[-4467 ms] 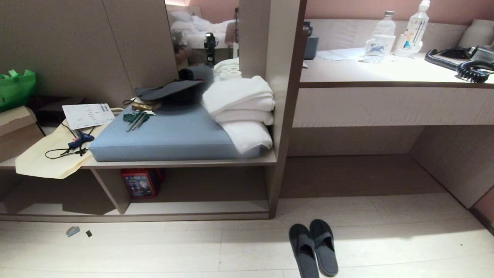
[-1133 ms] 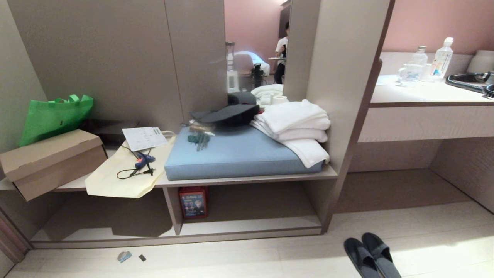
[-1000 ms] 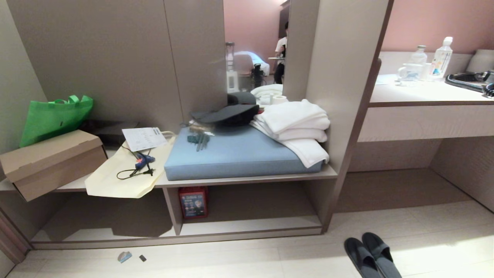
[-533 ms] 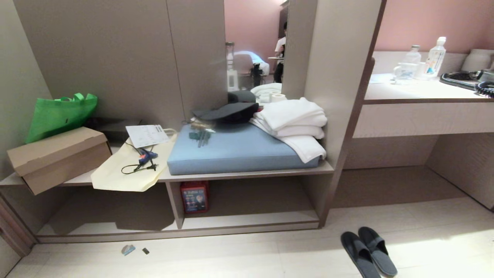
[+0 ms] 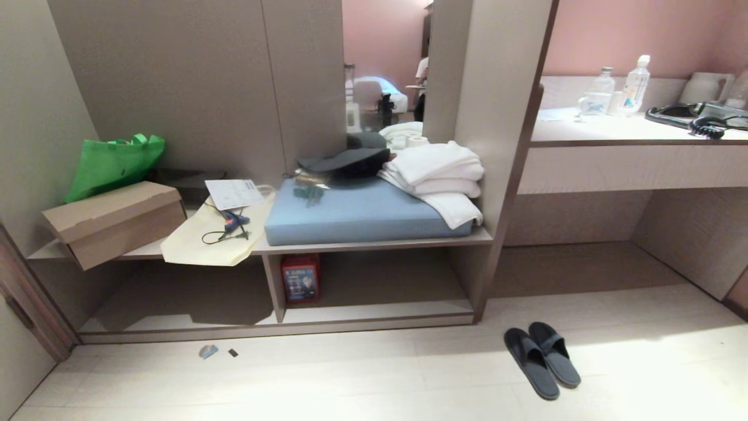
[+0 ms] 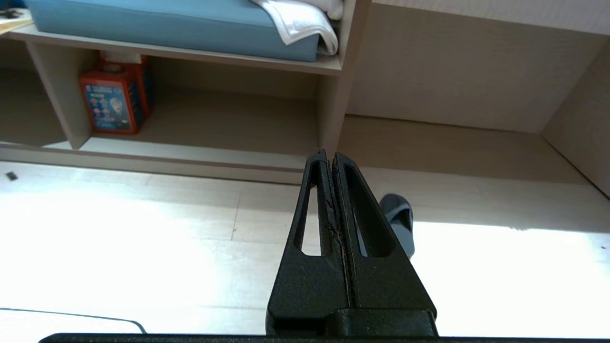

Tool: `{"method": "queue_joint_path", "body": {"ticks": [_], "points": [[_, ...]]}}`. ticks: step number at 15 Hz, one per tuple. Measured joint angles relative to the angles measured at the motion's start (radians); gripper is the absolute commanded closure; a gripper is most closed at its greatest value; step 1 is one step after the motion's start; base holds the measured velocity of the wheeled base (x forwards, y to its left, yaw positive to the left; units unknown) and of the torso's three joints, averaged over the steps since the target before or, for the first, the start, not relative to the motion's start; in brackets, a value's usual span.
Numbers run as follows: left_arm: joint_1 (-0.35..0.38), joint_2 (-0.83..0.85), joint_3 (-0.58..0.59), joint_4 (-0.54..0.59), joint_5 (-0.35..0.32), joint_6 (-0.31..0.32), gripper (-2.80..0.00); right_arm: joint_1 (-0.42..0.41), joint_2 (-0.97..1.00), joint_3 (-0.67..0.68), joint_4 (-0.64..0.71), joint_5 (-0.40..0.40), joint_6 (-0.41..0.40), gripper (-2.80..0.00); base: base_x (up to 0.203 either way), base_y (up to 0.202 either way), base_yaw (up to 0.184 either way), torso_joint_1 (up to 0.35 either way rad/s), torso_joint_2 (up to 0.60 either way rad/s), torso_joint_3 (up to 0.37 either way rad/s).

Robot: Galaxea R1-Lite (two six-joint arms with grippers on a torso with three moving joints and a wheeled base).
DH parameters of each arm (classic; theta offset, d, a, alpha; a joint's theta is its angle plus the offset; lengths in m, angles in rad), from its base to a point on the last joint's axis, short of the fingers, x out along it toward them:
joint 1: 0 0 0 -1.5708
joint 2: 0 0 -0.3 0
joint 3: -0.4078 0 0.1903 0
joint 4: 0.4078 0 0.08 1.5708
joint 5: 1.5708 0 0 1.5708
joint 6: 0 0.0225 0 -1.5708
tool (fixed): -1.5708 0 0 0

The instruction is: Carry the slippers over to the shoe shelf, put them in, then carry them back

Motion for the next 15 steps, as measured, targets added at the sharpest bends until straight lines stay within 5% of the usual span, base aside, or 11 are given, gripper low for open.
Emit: {"method": "queue_joint_path", "body": {"ticks": [15], "points": [[0.000,0.000,0.000,0.000,0.000,0.000,0.00,0.000,0.000,0.000,-0.001,0.000,-0.003,0.00,-0.195,0.000,0.002,0.002,0.00,0.002]]}}
